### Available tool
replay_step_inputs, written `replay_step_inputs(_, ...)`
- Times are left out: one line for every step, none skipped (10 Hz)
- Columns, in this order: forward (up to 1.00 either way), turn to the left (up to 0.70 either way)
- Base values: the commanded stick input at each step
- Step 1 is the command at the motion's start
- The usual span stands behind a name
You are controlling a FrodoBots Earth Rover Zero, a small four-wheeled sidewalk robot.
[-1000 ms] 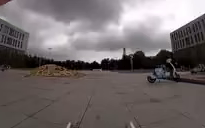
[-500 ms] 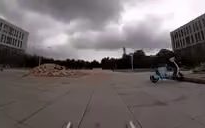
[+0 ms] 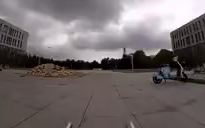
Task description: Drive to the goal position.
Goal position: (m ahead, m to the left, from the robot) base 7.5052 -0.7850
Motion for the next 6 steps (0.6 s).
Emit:
replay_step_inputs(0.5, 0.01)
replay_step_inputs(0.5, 0.01)
replay_step_inputs(0.5, 0.01)
replay_step_inputs(0.5, 0.01)
replay_step_inputs(0.5, 0.01)
replay_step_inputs(0.5, 0.01)
